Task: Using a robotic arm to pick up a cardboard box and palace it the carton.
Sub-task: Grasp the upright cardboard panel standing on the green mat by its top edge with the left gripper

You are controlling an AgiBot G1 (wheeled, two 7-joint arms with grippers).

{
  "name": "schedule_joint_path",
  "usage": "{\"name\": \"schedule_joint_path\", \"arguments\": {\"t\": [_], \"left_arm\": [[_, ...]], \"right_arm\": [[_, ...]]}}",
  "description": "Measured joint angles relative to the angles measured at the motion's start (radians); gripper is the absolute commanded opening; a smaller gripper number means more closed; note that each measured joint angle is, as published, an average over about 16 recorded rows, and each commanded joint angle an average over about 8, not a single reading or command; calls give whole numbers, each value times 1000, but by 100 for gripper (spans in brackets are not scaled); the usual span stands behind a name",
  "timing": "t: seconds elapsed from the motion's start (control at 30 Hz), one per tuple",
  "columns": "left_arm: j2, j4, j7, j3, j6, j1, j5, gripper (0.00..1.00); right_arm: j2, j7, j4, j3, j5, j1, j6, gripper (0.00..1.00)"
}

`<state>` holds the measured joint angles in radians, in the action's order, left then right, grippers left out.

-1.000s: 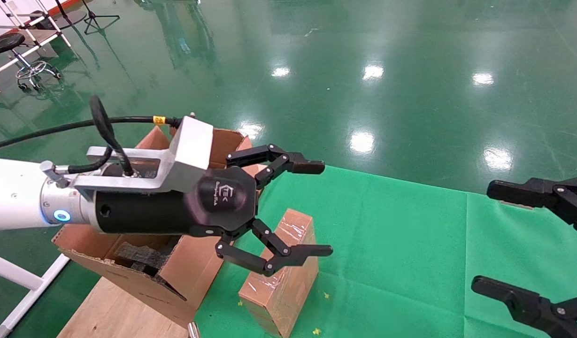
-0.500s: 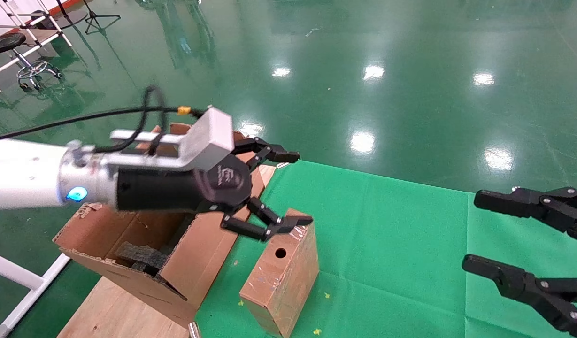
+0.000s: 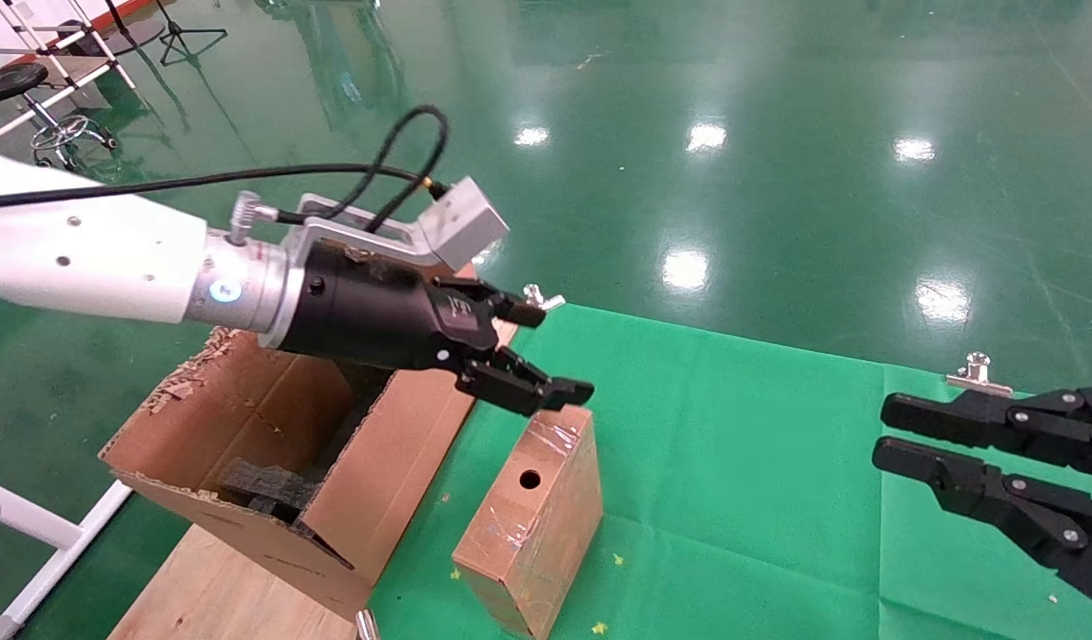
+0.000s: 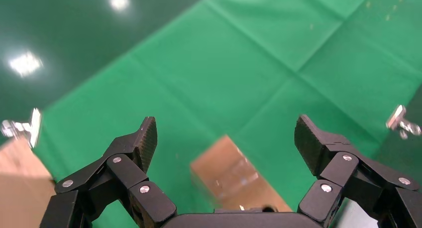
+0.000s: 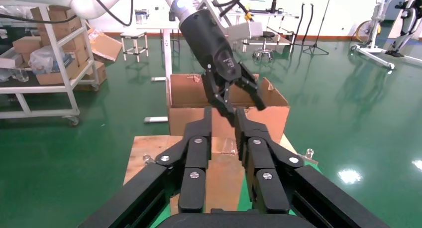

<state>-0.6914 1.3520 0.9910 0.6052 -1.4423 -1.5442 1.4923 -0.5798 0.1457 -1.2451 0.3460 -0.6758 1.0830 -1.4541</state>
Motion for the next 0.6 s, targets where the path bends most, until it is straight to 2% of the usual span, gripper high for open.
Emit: {"name": "schedule_joint_path", "arguments": {"t": [0.3, 0.6], "left_arm": [[-65, 2, 216, 133, -100, -108, 117, 100], [-106, 5, 324, 288, -126, -184, 127, 100]], "right_arm": [[0, 0, 0, 0, 0, 0, 0, 0], [0, 0, 0, 0, 0, 0, 0, 0]]}}
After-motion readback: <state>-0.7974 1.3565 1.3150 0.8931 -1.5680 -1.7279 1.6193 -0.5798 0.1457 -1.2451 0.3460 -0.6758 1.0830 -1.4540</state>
